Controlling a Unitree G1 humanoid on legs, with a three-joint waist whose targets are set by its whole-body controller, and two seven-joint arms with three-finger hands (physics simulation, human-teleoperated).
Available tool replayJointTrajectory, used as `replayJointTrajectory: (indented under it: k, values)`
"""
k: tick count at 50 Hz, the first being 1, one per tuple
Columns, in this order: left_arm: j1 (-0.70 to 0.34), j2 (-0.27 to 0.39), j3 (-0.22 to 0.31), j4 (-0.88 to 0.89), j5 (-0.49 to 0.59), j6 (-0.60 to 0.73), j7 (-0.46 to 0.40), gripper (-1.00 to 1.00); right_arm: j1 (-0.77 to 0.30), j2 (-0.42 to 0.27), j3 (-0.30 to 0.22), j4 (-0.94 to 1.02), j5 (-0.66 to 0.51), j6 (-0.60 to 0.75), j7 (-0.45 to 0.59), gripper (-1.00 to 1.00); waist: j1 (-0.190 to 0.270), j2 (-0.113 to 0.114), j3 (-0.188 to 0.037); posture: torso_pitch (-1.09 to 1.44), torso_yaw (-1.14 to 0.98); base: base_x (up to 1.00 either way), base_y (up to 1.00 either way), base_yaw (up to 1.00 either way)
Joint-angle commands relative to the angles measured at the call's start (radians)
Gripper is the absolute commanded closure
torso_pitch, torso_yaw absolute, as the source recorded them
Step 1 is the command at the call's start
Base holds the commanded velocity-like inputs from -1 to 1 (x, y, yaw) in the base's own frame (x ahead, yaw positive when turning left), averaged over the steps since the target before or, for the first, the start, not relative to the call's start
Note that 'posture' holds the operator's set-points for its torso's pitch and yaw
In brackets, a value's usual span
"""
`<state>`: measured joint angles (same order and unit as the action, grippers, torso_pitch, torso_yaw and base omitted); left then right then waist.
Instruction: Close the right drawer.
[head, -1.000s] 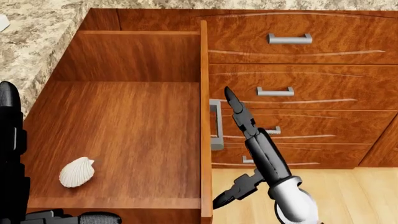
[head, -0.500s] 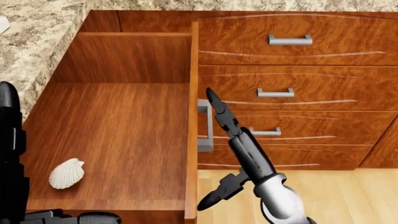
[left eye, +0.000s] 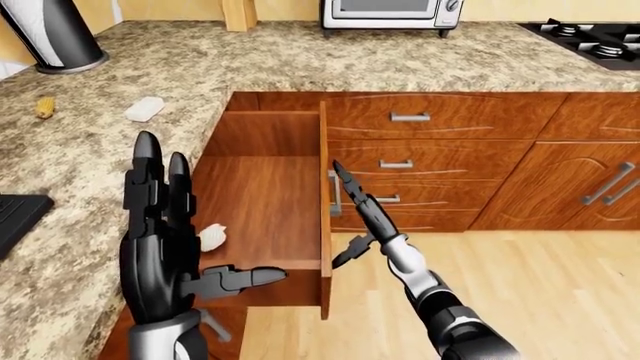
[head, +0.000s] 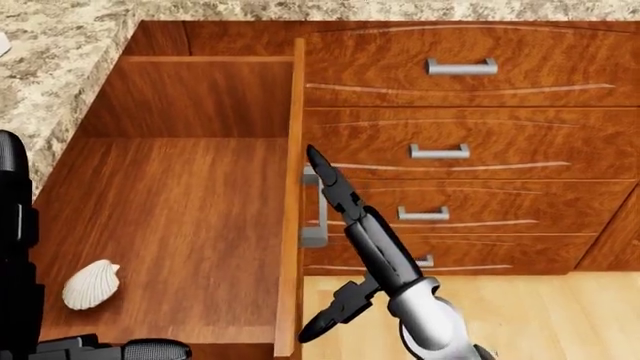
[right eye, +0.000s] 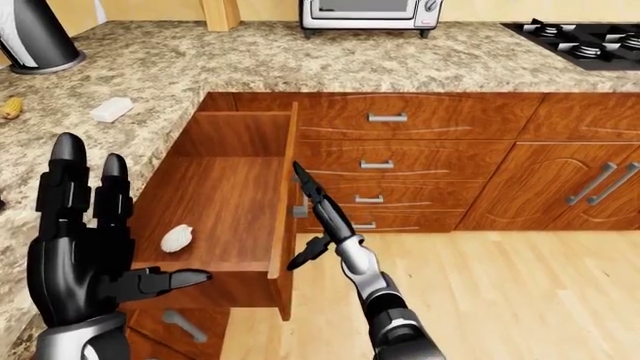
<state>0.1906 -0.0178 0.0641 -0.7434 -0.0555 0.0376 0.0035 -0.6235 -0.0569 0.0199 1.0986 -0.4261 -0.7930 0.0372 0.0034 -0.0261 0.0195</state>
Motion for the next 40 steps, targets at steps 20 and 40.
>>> replayJointTrajectory:
  k: [20,40]
  values:
    - [-0.017,0.002,0.003,-0.042,-0.006,-0.019,-0.001,-1.00,-0.054,0.052,0.026,0.002,-0.029,-0.073,-0.008,-1.00,0.012,0.004,-0.021,0.00,0.00,0.00,0.00,0.00]
    - [-0.019,0.001,0.007,-0.043,-0.008,-0.017,-0.001,-1.00,-0.058,0.078,0.032,0.025,0.005,-0.066,0.106,-1.00,0.012,0.003,-0.019,0.00,0.00,0.00,0.00,0.00]
